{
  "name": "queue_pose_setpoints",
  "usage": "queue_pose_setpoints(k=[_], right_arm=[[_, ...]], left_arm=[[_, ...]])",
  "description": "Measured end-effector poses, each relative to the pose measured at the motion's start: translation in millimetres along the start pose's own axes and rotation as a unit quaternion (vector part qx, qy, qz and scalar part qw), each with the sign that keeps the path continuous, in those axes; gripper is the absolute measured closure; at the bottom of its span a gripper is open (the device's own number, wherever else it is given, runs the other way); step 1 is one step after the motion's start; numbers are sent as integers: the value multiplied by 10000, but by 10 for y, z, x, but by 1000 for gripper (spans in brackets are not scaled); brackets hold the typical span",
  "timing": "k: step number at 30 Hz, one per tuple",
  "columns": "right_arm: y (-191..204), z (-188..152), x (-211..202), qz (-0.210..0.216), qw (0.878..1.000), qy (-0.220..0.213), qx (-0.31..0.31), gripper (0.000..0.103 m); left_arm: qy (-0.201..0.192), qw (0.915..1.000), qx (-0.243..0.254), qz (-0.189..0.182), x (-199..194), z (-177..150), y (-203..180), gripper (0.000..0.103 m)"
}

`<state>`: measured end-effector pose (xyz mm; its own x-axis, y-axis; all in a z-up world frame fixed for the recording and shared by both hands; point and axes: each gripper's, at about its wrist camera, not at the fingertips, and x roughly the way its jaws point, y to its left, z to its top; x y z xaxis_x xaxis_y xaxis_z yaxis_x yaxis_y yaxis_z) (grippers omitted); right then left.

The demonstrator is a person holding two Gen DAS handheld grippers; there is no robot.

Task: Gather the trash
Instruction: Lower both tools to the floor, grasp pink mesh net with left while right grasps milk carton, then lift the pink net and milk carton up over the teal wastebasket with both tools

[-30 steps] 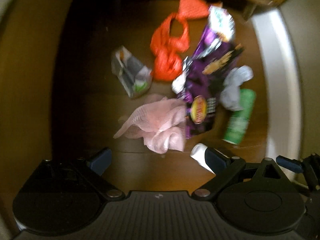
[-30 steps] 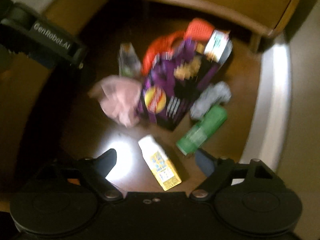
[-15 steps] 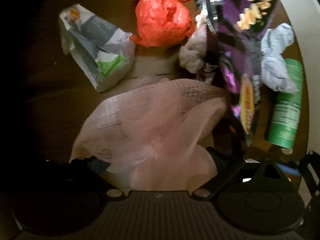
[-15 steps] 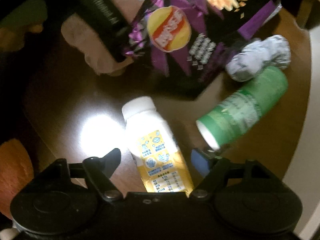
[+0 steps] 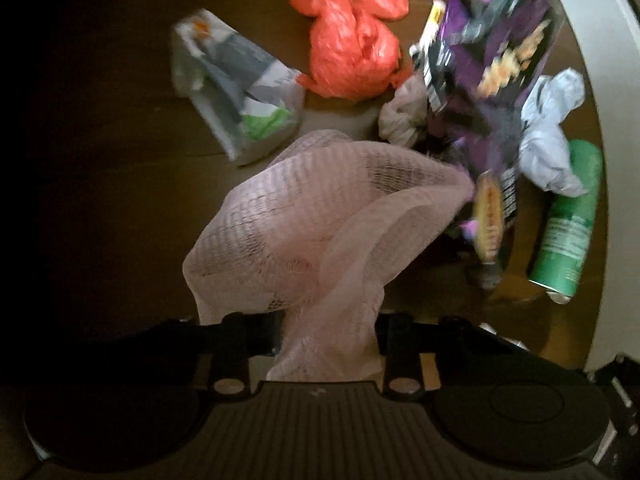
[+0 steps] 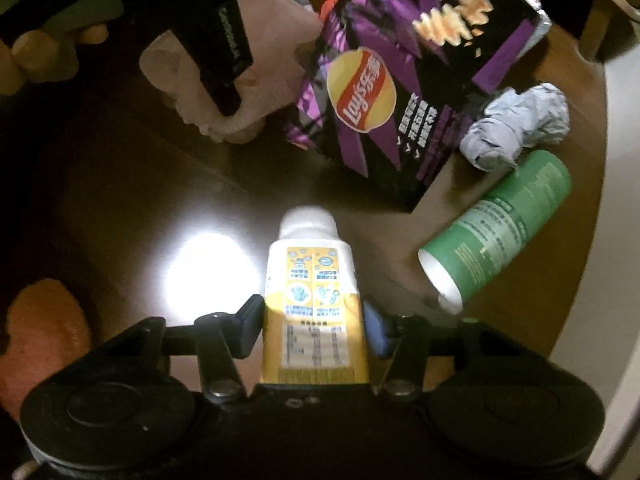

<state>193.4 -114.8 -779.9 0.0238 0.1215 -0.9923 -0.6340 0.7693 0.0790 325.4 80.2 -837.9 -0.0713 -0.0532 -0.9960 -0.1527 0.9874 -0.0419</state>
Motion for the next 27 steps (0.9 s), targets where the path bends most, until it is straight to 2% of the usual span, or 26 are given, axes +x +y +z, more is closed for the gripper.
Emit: queue_pose_setpoints(k=[6, 12, 17, 19, 27], right_arm=[[149, 38, -665, 194, 9972, 9, 724, 52], [100, 257, -1341, 171, 9903, -263, 1354, 52], [40, 495, -2136, 63, 9822, -710, 1737, 52], [70, 605, -2592, 26, 9782, -959, 1844, 52], [217, 1122, -4192, -157, 9625, -1927, 1900, 52]], left_arm=[[-58, 9999, -125, -54, -711, -170, 65, 73], [-235, 9996, -129, -120, -1714, -422, 77, 73], [-459, 9979, -280, -352, -2722, -580, 146, 73], [-588, 9971, -269, -413, -3174, -636, 195, 73], [-1239, 9909, 150, -512, -4847, -708, 281, 73]])
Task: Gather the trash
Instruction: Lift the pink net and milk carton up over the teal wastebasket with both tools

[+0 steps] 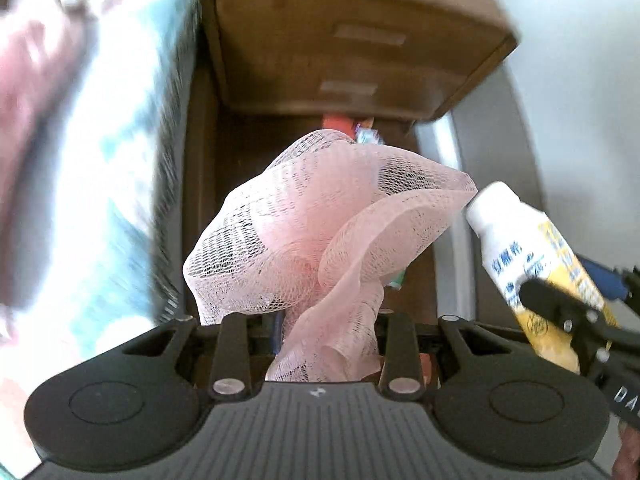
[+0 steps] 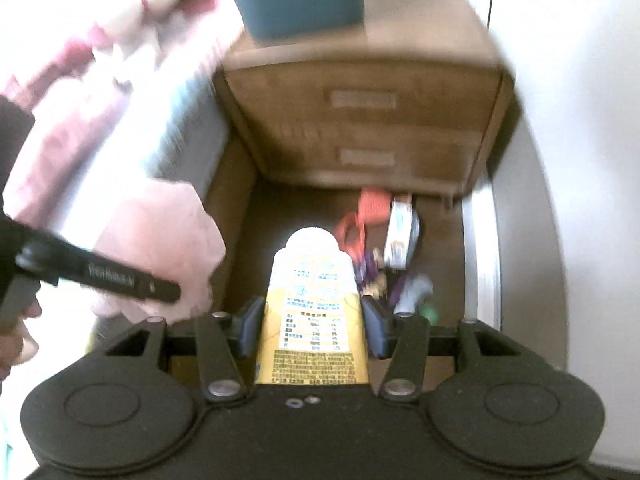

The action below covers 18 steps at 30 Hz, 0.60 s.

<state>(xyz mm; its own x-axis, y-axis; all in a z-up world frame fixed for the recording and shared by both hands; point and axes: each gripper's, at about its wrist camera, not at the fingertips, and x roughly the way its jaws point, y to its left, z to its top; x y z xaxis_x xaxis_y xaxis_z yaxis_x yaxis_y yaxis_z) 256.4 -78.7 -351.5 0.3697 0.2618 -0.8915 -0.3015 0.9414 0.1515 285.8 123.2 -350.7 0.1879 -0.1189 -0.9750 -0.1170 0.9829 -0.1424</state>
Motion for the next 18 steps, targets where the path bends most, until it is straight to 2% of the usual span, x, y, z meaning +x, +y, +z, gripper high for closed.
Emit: queue_pose_setpoints(k=[5, 11, 16, 18], right_arm=[[272, 539, -737, -17, 9986, -534, 43, 52], [533, 1132, -1376, -72, 9924, -1223, -62, 52], [697, 1593, -1754, -131, 9839, -1762, -251, 52], [726, 1790, -1854, -139, 9801, -1955, -325, 52]], left_arm=[[-484, 9984, 238, -160, -908, 290, -14, 73], [-1118, 9922, 519, -202, -1847, 610, -8, 73], [-1500, 9869, 544, -246, -2404, 944, 42, 73], [-1626, 9852, 526, -159, -2552, 1087, 31, 73]])
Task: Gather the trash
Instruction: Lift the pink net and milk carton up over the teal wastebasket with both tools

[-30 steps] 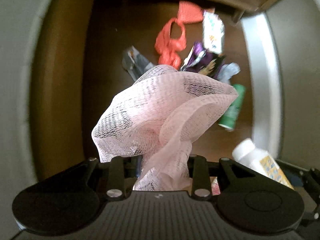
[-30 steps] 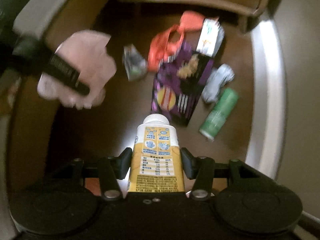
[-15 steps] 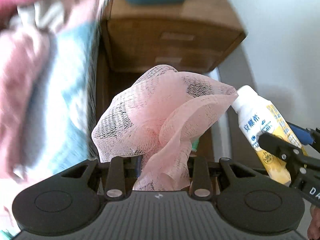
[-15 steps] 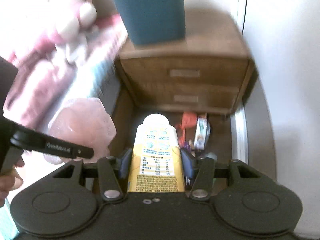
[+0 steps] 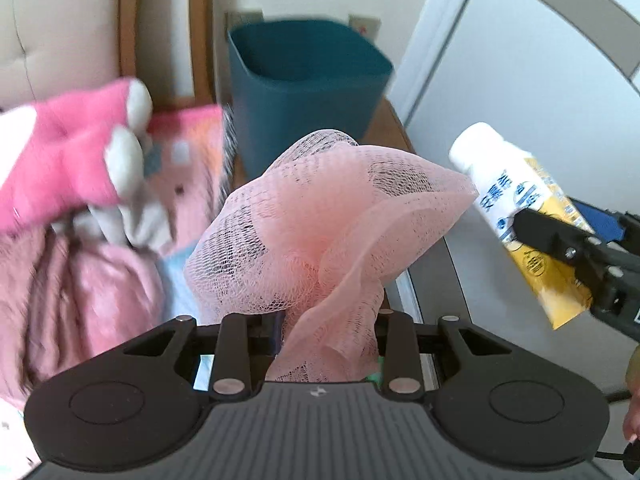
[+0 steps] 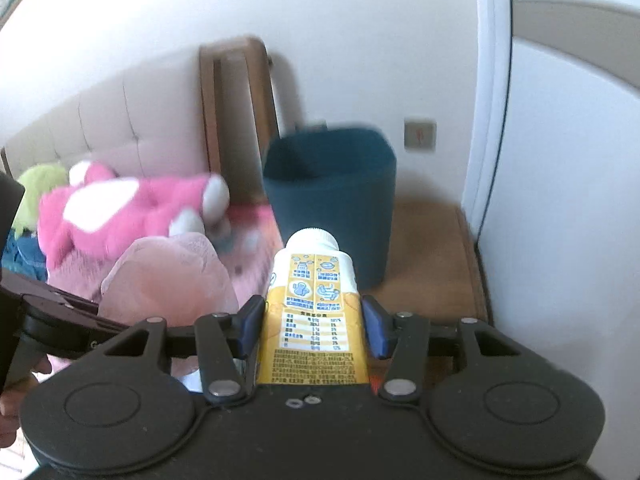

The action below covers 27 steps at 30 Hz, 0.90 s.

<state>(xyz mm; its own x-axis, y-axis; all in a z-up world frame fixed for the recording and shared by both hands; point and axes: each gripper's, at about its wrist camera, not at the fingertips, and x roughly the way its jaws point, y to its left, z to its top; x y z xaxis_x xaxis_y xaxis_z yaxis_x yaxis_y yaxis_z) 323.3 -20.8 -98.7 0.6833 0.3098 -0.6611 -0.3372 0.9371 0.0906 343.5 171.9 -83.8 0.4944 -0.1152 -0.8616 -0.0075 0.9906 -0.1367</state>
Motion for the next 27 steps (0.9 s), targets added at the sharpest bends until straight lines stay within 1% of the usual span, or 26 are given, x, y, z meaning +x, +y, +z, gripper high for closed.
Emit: queue_pose_setpoints(k=[3, 7, 10, 14, 19, 21, 24, 25, 27], right_arm=[[27, 297, 11, -2, 9997, -237, -116, 52], [57, 632, 135, 25, 9988, -415, -245, 52], [21, 860, 353, -15, 9983, -453, -356, 52], [-130, 1224, 814, 29, 9984, -317, -459, 52], [-316, 1575, 1586, -2, 9971, 22, -756, 52], [-363, 1669, 1862, 3, 9958, 177, -901, 52], [-385, 1775, 2231, 8, 9922, 376, -1187, 52], [-389, 1806, 2322, 16, 9909, 449, -1266, 52], [-397, 1837, 2534, 57, 9880, 621, -1410, 52]], left_arm=[[-145, 9999, -8, 74, -174, 275, 24, 73], [-283, 9993, 60, 249, -245, 730, -55, 73], [-300, 9988, 112, 377, -100, 1122, -136, 72], [-139, 9986, 9, 518, 323, 1689, -197, 72], [99, 9972, -201, 709, 891, 2346, -268, 72], [194, 9966, -271, 754, 1106, 2549, -265, 72], [444, 9951, -369, 802, 1499, 2810, -254, 72], [547, 9945, -386, 802, 1693, 2825, -191, 72], [758, 9928, -411, 828, 1950, 2897, -186, 72]])
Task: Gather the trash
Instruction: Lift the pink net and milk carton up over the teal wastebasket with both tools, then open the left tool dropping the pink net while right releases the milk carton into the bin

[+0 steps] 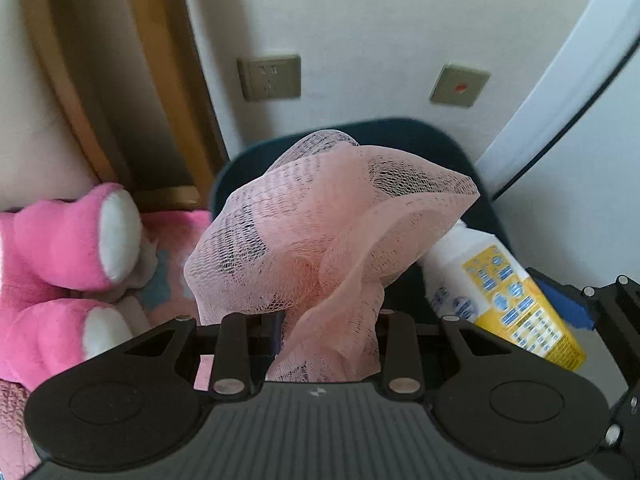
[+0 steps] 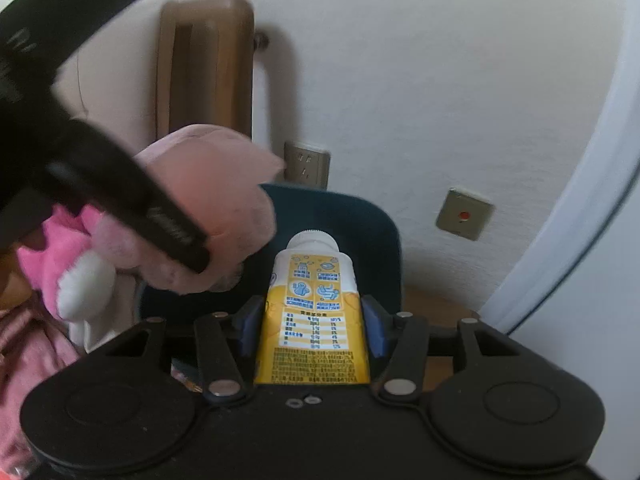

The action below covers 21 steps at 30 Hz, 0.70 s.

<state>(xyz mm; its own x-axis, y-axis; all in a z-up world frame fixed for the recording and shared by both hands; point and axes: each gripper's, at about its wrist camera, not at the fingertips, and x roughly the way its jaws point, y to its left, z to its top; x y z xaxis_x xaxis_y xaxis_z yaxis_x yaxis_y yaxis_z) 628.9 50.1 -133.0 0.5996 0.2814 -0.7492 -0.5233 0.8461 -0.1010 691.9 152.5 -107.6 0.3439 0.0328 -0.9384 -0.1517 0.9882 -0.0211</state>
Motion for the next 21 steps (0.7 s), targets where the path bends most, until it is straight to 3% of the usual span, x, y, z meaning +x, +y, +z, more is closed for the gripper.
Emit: queue_pose_setpoints(k=[10, 14, 21], right_arm=[[52, -99, 715, 374, 9928, 906, -686, 52], [173, -186, 837, 404, 9857, 1089, -1220, 52], [189, -167, 948, 637, 9812, 1424, -1134, 52]], left_arm=[[871, 9954, 301, 253, 959, -54, -178, 72], [1047, 9936, 329, 256, 1154, -84, -205, 72], [1283, 9908, 306, 304, 1352, -130, -212, 71]])
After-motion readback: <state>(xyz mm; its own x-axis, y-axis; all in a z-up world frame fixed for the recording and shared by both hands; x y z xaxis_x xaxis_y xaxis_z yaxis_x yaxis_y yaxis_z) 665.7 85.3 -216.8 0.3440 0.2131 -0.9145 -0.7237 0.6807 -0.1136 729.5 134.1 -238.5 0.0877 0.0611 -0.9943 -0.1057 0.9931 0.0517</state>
